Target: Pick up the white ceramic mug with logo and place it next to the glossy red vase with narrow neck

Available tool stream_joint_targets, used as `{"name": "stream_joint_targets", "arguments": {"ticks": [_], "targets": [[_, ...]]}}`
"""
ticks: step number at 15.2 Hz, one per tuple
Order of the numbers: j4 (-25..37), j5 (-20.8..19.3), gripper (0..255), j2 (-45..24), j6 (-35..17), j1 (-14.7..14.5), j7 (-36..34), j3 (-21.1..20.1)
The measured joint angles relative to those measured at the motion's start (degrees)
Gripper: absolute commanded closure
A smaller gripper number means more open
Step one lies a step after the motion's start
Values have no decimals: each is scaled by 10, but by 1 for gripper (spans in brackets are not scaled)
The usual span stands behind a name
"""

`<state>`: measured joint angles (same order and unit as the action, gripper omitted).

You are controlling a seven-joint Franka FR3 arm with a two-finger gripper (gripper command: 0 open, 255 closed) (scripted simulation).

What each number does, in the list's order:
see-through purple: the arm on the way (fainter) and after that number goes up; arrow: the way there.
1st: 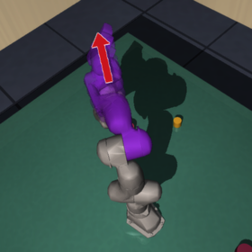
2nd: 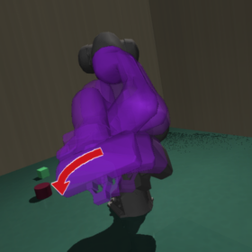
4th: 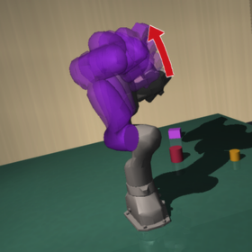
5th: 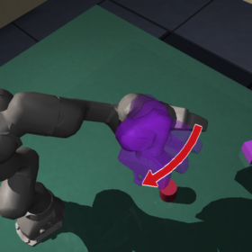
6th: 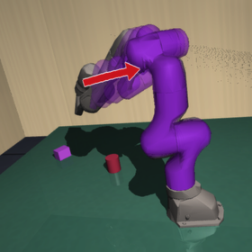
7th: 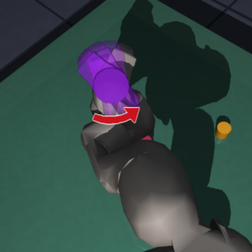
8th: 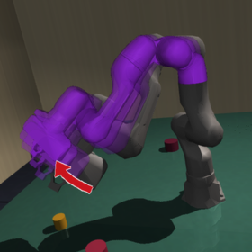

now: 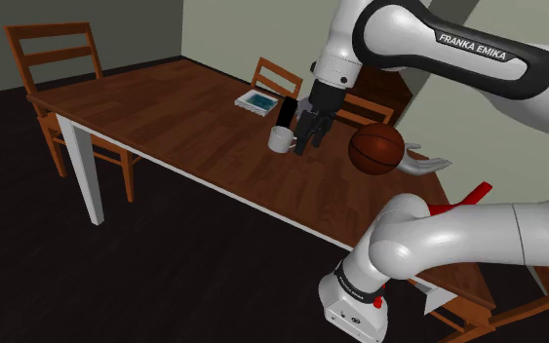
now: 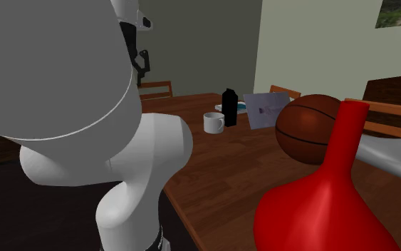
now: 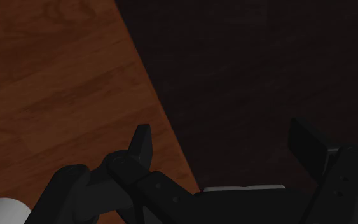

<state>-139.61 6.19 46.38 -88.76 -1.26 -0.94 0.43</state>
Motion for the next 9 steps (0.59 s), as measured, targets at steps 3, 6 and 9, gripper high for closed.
{"name": "stream_joint_targets", "arguments": {"ticks": [3, 6, 9], "targets": [[-1, -10, 0, -16, -16, 5, 12, 9], [-6, -33, 0, -53, -56, 15, 41, 29], [-1, -53, 0, -95, -94, 25, 68, 49]]}}
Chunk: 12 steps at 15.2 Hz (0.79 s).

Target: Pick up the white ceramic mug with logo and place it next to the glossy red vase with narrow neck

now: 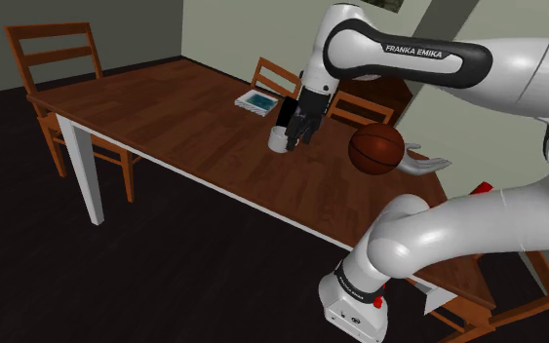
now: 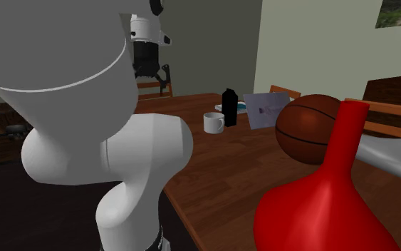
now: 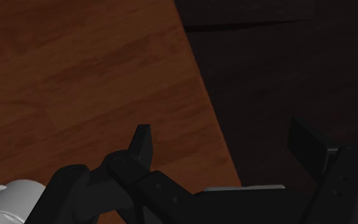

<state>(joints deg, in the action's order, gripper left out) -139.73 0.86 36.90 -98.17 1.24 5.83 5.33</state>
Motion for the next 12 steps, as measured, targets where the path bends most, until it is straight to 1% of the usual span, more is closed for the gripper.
{"name": "stream_joint_targets", "arguments": {"ticks": [6, 12], "targets": [[30, -32, 0, -103, -76, 17, 53, 40], [83, -47, 0, -216, -143, 31, 104, 77]]}}
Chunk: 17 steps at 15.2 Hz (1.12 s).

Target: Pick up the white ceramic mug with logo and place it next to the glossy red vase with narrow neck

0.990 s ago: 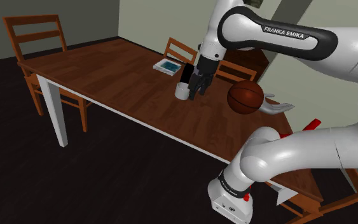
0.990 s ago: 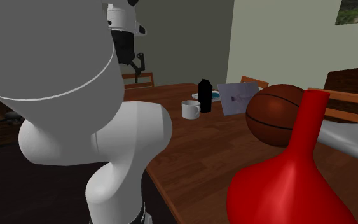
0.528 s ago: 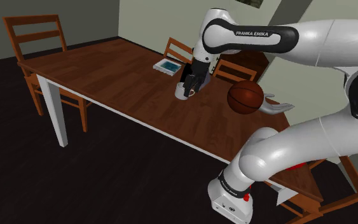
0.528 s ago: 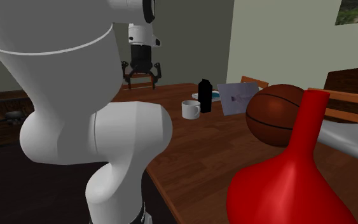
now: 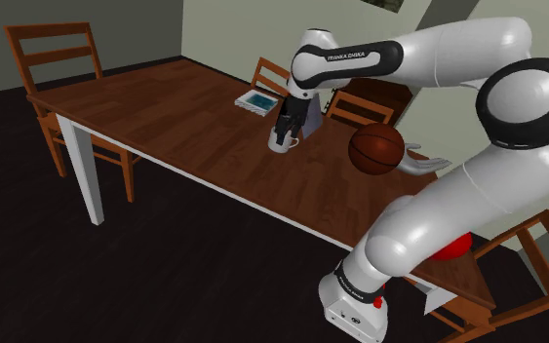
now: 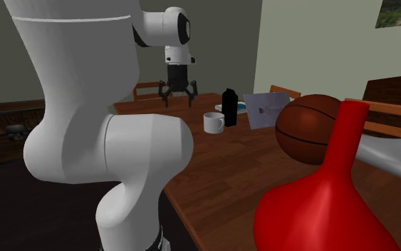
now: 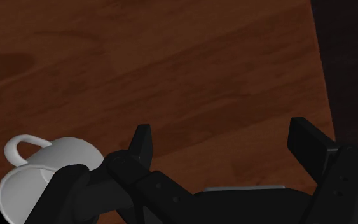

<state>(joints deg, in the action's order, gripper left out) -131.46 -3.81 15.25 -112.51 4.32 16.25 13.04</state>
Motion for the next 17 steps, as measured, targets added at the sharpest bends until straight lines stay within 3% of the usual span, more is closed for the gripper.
{"name": "stream_joint_targets", "arguments": {"ticks": [14, 17], "targets": [[214, 36, 0, -281, -81, 43, 116, 48], [223, 42, 0, -304, -96, 48, 124, 48]]}}
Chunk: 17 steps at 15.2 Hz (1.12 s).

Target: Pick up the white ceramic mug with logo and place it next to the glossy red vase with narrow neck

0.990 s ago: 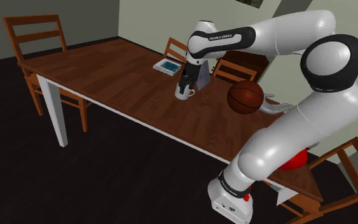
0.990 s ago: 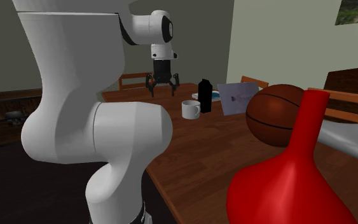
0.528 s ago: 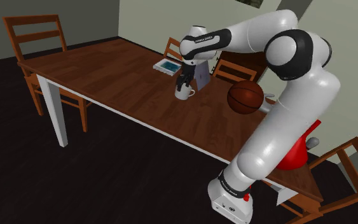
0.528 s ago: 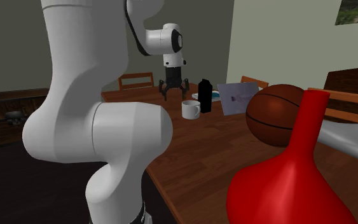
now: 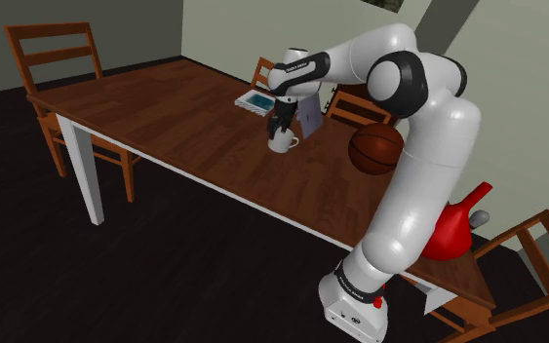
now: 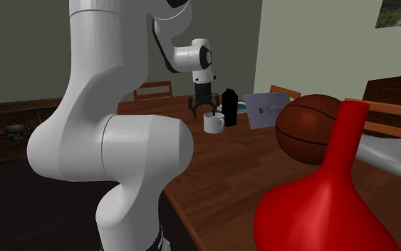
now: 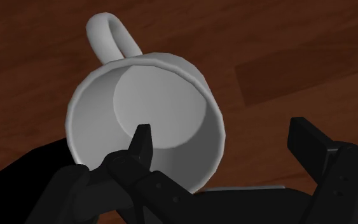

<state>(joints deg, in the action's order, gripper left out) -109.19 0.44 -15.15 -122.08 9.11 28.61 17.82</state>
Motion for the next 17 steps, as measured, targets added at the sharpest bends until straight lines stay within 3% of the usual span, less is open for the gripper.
{"name": "stream_joint_targets", "arguments": {"ticks": [11, 12, 17], "targets": [[-18, 6, 0, -19, -37, 3, 4, -2], [-18, 6, 255, -19, -37, 3, 4, -2], [-18, 6, 255, -19, -37, 3, 4, -2]]}}
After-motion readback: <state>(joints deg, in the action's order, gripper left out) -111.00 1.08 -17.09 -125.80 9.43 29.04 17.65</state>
